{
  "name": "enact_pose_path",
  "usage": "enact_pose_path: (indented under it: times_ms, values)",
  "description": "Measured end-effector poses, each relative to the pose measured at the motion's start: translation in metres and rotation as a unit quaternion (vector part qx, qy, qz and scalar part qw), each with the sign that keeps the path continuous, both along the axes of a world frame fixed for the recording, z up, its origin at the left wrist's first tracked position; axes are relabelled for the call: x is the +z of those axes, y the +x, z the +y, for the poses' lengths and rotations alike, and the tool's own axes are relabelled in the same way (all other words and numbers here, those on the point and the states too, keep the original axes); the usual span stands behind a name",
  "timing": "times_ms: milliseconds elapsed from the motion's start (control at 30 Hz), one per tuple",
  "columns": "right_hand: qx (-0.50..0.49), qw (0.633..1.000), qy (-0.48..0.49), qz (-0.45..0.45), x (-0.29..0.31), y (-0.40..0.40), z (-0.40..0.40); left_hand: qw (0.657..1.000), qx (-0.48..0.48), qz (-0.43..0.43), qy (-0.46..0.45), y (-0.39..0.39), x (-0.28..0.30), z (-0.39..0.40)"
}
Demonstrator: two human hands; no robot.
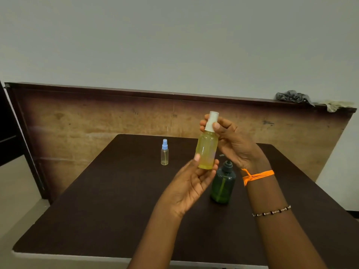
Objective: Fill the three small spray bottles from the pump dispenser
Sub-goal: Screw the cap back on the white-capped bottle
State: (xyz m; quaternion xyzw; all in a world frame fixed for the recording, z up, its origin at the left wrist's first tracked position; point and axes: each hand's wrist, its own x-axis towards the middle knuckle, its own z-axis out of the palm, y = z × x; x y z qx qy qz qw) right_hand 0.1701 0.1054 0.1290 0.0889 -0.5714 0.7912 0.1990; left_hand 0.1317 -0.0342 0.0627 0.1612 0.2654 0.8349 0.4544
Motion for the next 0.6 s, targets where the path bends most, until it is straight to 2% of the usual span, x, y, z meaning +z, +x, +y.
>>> enact_pose_path:
  times_ms: [100,167,233,300,433,500,600]
  values:
    - [-0.124,0.99,0.058,-0.016,0.002,-0.002,-0.006,0.991,0.096,0.089,-0.034,-0.004,-0.004,0.004]
    - [-0.179,0.982,0.059,-0.01,0.001,-0.003,-0.007,0.985,0.108,0.128,-0.043,-0.006,-0.002,0.001]
    - [-0.131,0.991,0.026,0.004,-0.001,-0.002,-0.004,0.987,0.059,0.139,-0.046,-0.005,0.002,-0.004]
    - [-0.018,1.0,-0.004,0.009,-0.002,0.001,-0.002,0.994,-0.022,0.105,-0.033,-0.002,0.007,-0.008]
    - [0.098,0.993,-0.021,0.062,-0.005,0.001,0.0,0.989,-0.139,0.042,0.029,-0.004,0.005,-0.005]
    - [0.14,0.988,-0.021,0.065,-0.008,0.0,0.0,0.984,-0.162,0.055,0.044,-0.005,0.001,-0.002]
    - [0.14,0.99,0.017,0.007,-0.007,0.001,0.001,0.98,-0.155,0.117,0.048,-0.006,-0.001,-0.002]
